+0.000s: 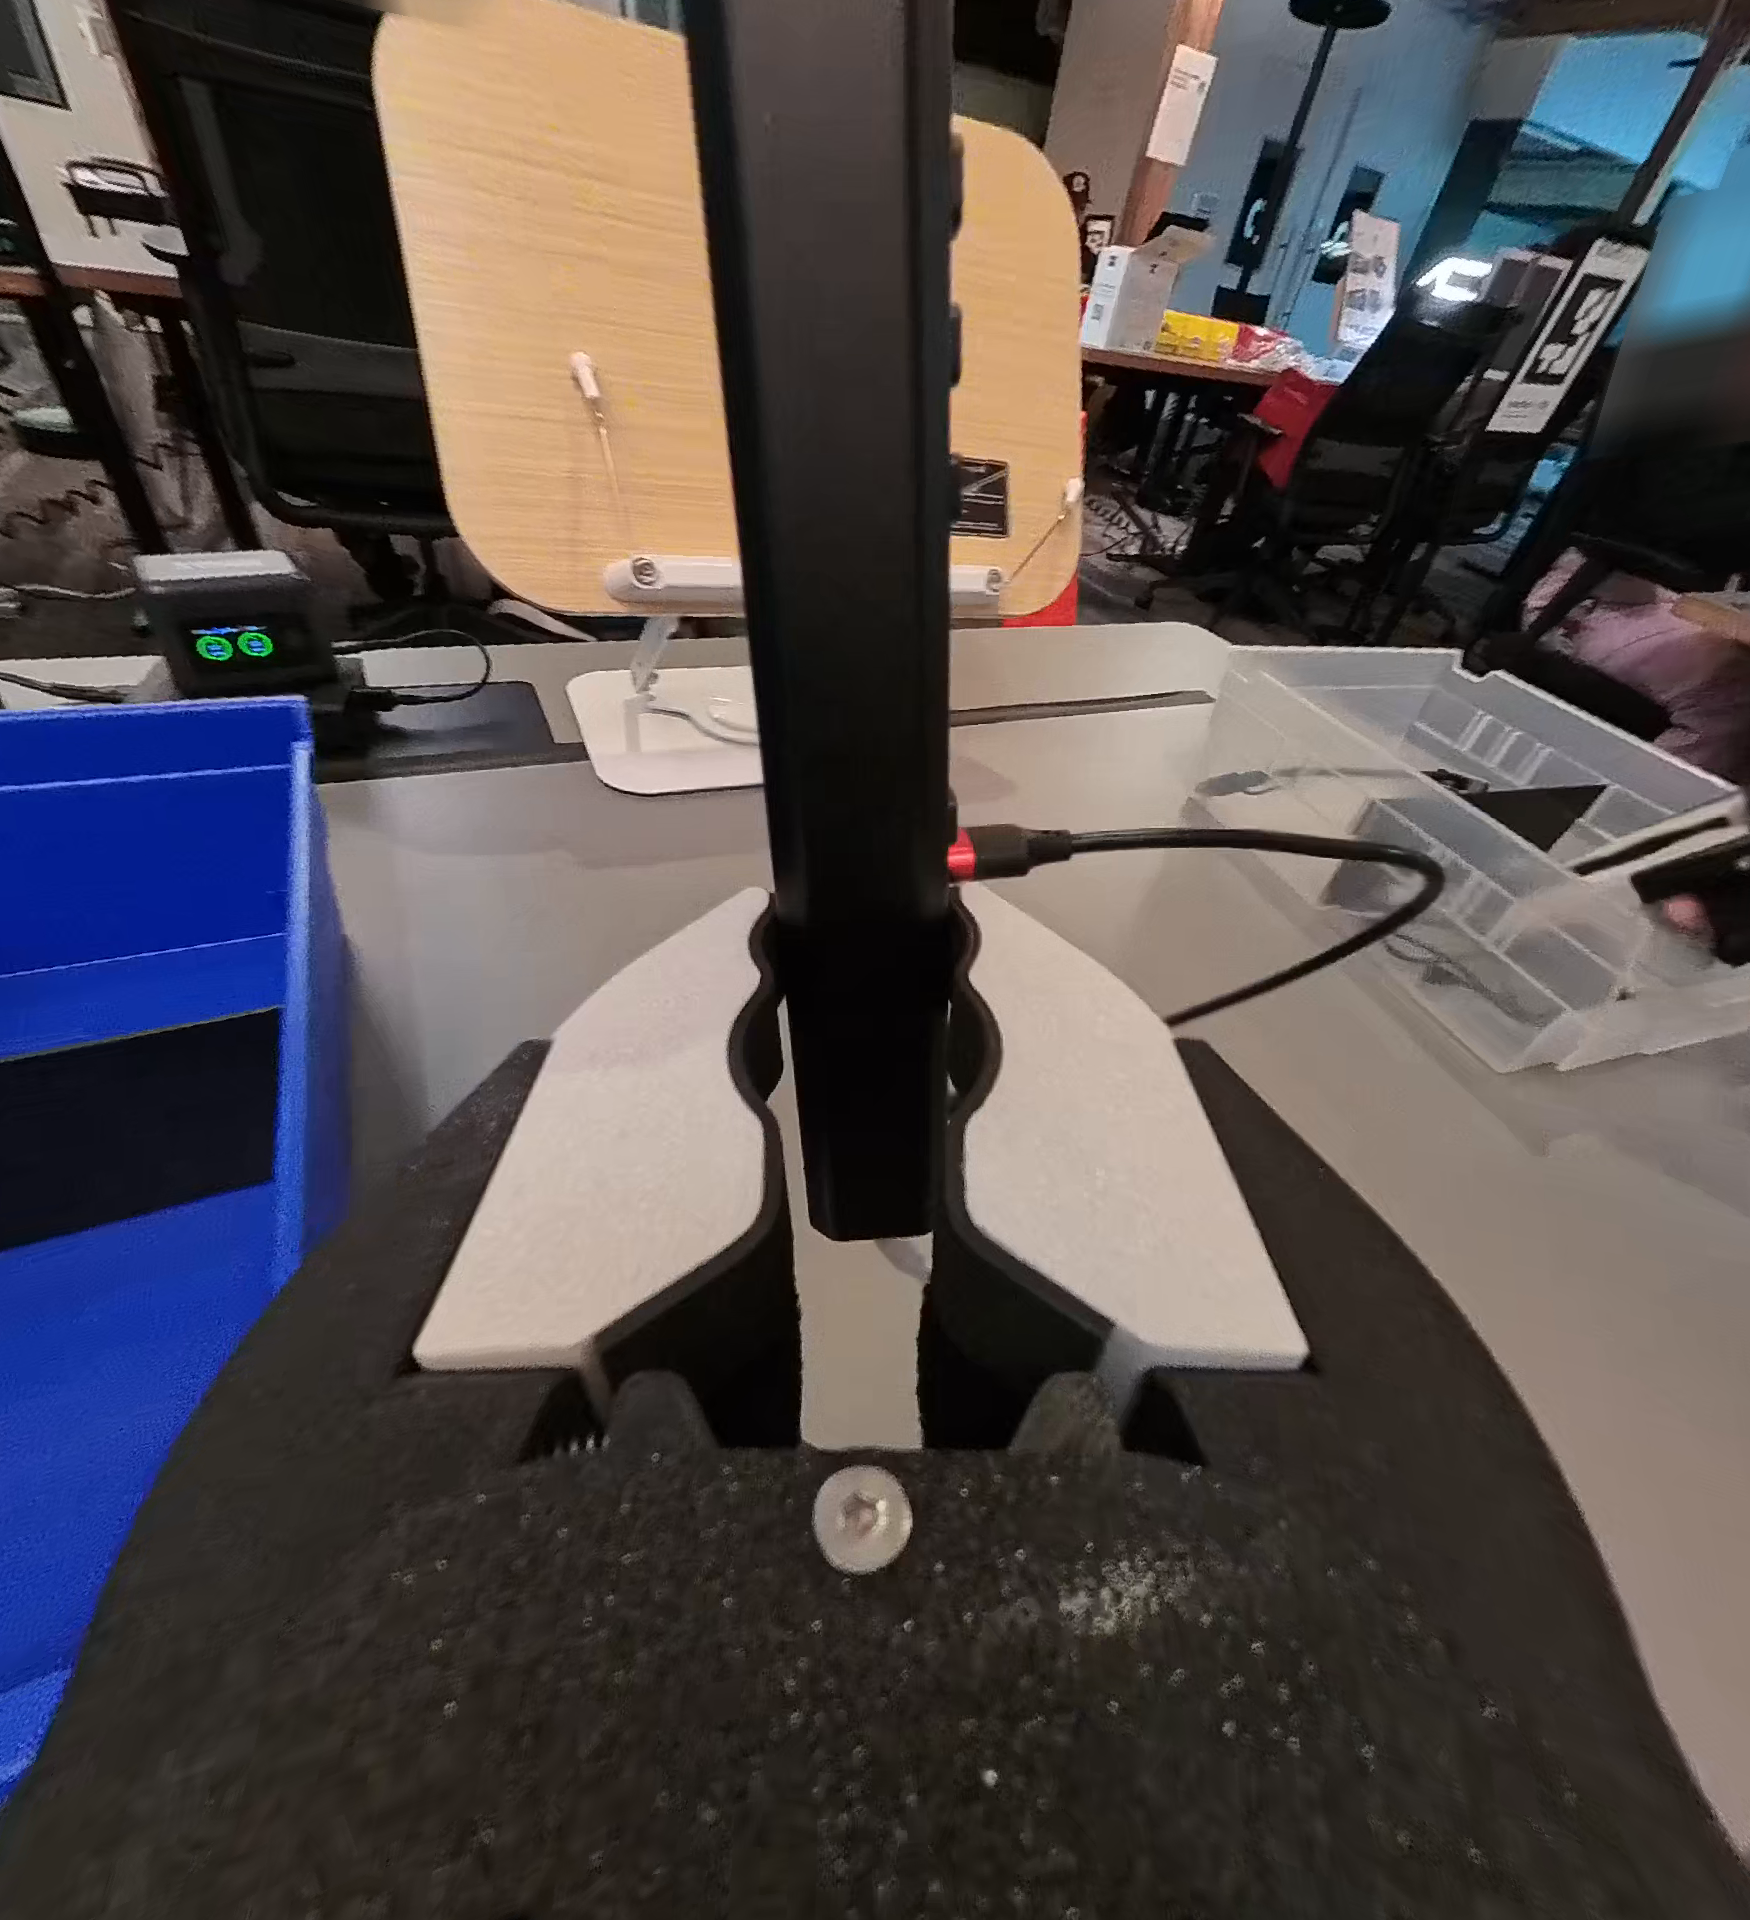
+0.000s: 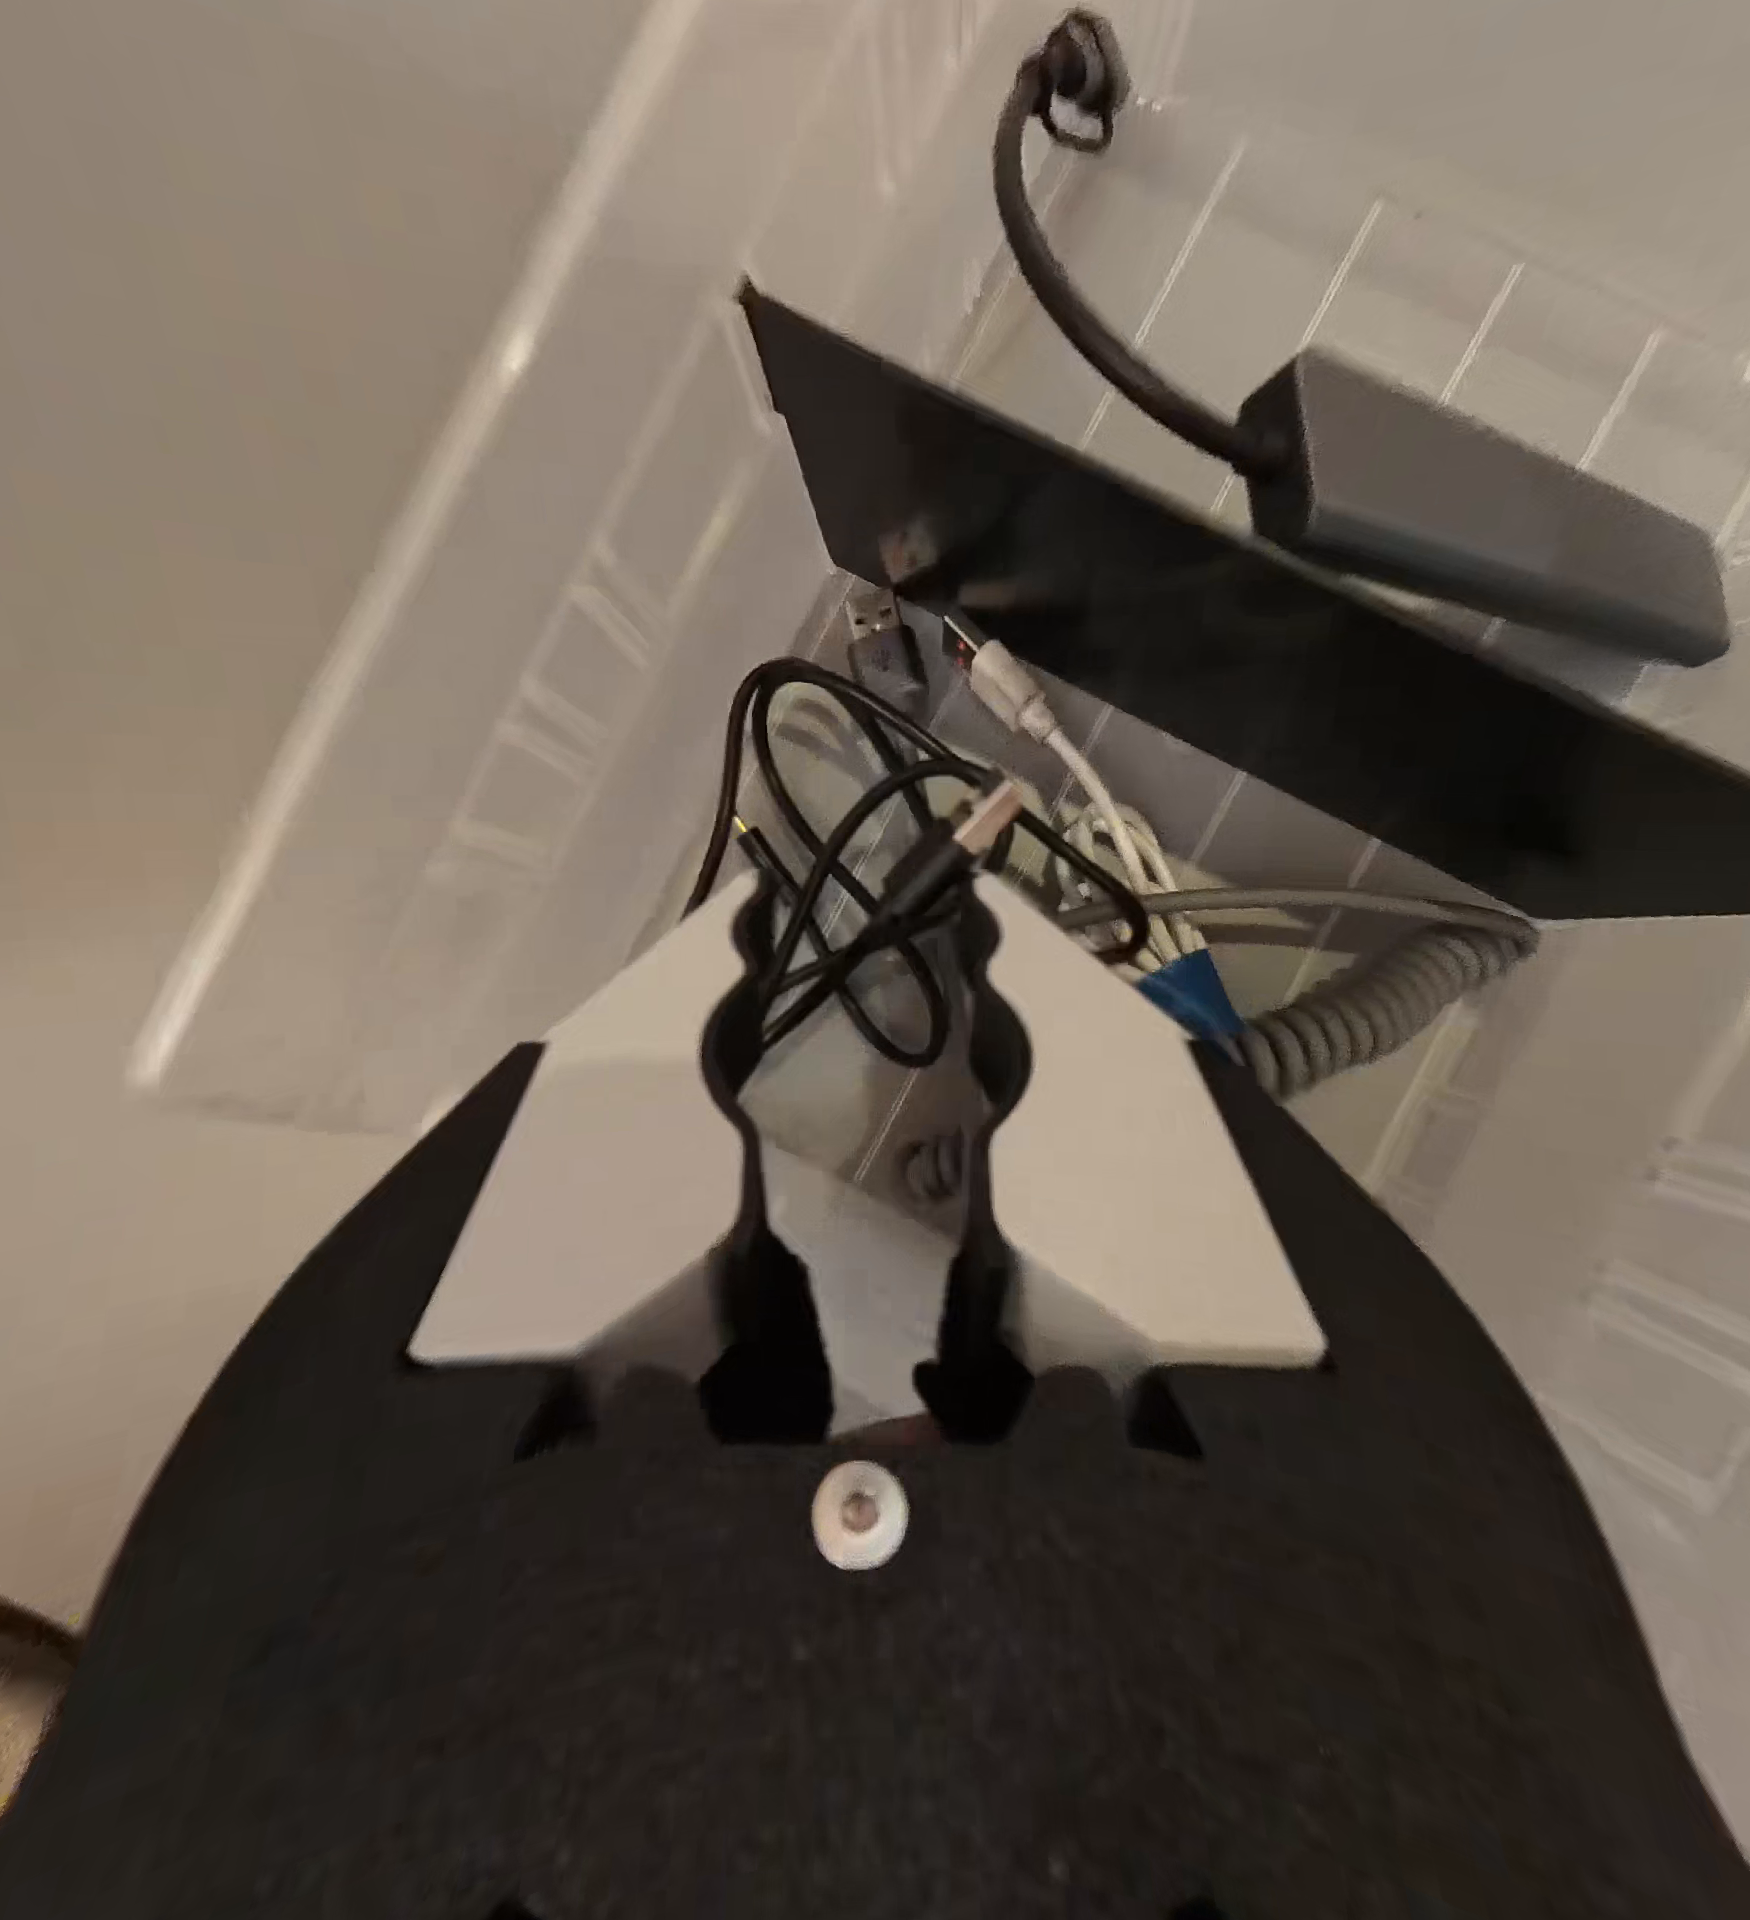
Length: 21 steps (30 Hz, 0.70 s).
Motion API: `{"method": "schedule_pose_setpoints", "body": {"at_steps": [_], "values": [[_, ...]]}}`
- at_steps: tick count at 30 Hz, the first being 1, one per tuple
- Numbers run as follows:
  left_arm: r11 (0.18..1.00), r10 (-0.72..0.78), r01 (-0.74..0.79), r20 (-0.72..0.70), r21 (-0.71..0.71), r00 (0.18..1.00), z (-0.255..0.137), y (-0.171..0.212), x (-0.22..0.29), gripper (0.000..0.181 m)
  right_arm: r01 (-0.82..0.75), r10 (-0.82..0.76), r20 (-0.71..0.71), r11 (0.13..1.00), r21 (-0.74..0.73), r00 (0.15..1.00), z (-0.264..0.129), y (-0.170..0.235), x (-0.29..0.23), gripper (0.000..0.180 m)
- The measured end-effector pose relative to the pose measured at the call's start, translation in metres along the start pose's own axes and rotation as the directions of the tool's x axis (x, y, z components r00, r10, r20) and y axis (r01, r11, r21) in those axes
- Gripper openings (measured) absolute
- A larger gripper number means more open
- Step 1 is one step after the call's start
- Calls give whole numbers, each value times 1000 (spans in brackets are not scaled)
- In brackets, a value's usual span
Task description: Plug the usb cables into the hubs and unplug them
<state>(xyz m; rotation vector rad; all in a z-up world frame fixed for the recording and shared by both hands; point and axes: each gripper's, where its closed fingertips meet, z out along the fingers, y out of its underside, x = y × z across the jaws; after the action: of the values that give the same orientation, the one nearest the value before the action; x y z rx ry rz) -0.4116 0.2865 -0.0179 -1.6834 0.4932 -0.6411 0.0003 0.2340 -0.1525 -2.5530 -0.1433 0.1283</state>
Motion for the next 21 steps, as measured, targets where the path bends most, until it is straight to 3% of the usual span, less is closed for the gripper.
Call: {"method": "schedule_pose_setpoints", "body": {"at_steps": [1, 4, 6, 9, 12, 14, 16, 18, 21], "values": [[1000, -16, 16, -19, 4, 1000, 0, 1, 4, 28, 7, -7, -18, 1000, 19, 1000, -12, -6, 1, 41], [999, -48, 49, -76, 13, 996, 2, 3, 17, 28, 64, -53, -66, 982, 180, 996, -65, -42, -11, 45], [999, -49, 51, -111, 14, 993, 4, 5, 30, 28, 107, -115, 3, 935, 339, 993, -102, -71, -51, 44], [1000, -29, 29, -151, -3, 988, 7, 9, 51, 28, 158, -237, 135, 888, 432, 962, -121, -86, -124, 44], [1000, 9, -11, -167, -14, 986, 11, 15, 72, 28, 80, -409, 433, 794, 602, 803, -140, -91, -236, 42], [997, 71, -73, -156, -7, 985, 12, 18, 82, 28, 9, -423, 529, 787, 617, 736, -137, -87, -282, 41], [992, 126, -126, -143, 5, 982, 11, 20, 92, 28, 29, -441, 523, 784, 621, 729, -123, -82, -307, 40], [988, 157, -155, -146, 30, 977, 9, 20, 102, 28, 98, -455, 419, 760, 642, 786, -106, -82, -313, 37], [983, 183, -176, -139, 61, 973, 5, 17, 112, 28, 209, -516, 317, 726, 655, 796, -95, -74, -321, 28]]}}
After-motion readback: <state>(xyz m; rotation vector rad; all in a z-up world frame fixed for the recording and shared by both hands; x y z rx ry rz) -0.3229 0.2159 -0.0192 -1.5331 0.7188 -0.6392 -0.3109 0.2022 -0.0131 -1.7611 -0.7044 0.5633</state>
